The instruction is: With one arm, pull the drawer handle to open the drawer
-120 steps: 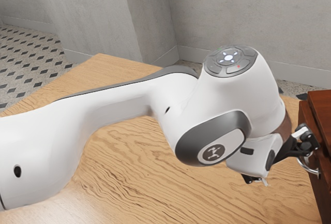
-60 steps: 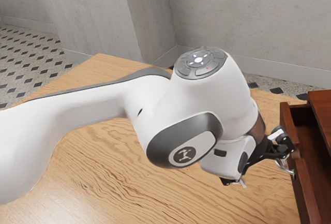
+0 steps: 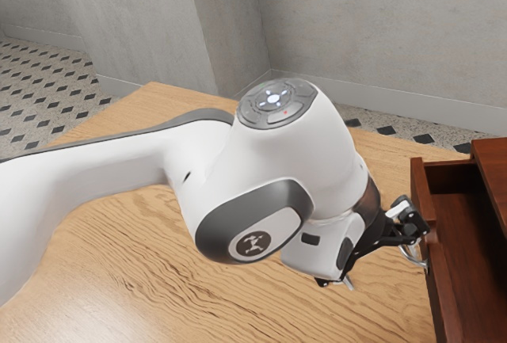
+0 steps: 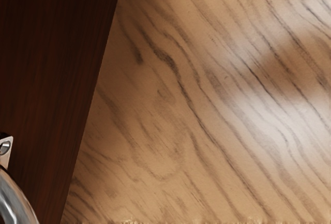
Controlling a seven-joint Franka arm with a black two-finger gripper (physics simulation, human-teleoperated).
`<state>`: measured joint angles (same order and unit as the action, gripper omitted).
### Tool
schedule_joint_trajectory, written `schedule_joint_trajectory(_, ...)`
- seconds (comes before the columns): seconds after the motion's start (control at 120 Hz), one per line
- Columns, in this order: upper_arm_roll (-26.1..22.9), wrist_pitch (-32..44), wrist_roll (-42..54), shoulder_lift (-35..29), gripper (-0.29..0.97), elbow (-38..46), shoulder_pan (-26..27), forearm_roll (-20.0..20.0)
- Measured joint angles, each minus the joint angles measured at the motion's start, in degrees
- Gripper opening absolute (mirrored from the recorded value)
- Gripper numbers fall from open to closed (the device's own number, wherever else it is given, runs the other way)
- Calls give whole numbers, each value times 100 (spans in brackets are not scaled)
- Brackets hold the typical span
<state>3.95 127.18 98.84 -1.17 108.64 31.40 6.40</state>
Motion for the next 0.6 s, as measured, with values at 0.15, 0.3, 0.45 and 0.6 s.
schedule_joint_trajectory(0.15,87,5,-1,-180,67,184,31,8)
schedule_joint_trajectory(0.3,113,8,-2,-273,68,318,-20,10)
schedule_joint_trajectory(0.45,111,11,-2,-435,66,486,-52,6)
schedule_joint_trajectory(0.6,122,38,-3,-602,68,690,-65,7)
